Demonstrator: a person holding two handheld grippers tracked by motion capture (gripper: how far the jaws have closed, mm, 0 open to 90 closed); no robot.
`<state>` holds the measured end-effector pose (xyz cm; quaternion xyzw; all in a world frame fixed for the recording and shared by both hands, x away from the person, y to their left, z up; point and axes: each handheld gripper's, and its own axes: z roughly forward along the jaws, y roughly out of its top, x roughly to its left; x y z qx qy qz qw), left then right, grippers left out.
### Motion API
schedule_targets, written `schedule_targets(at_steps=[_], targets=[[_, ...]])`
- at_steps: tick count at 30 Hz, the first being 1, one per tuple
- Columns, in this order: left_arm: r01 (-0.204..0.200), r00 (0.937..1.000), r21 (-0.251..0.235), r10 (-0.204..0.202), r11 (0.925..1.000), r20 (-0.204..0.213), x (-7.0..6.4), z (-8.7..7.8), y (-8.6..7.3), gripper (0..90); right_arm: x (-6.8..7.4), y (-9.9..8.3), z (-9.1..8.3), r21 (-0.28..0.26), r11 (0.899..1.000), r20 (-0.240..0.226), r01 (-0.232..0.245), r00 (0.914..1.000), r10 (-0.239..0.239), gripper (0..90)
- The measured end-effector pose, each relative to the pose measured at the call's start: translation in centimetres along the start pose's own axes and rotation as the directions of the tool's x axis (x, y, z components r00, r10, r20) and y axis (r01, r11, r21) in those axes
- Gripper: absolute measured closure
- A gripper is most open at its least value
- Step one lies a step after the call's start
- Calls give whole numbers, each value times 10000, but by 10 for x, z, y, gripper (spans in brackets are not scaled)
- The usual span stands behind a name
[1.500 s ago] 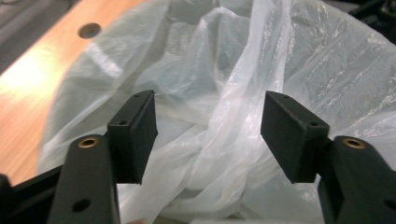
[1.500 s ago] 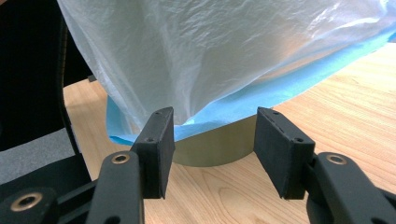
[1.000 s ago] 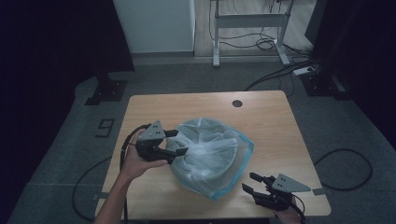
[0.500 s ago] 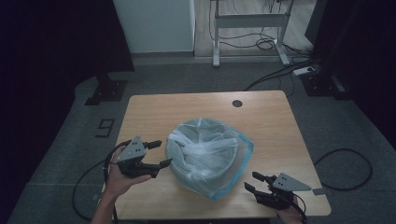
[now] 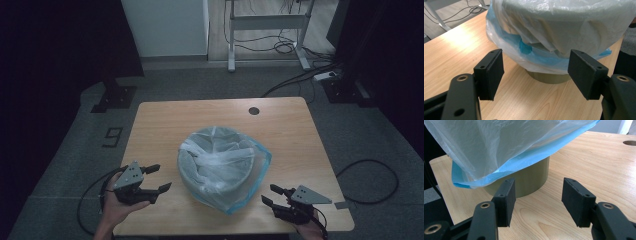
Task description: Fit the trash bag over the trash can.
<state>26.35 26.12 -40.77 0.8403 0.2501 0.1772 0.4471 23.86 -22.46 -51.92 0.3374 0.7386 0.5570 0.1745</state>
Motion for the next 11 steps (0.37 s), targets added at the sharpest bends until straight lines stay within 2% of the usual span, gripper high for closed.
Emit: schedule_targets(at_steps=[11], targets=[[102, 9999, -47, -102, 9999, 79, 2, 3, -2, 290, -2, 0, -1, -72, 10000, 74, -67, 9999, 68, 435]])
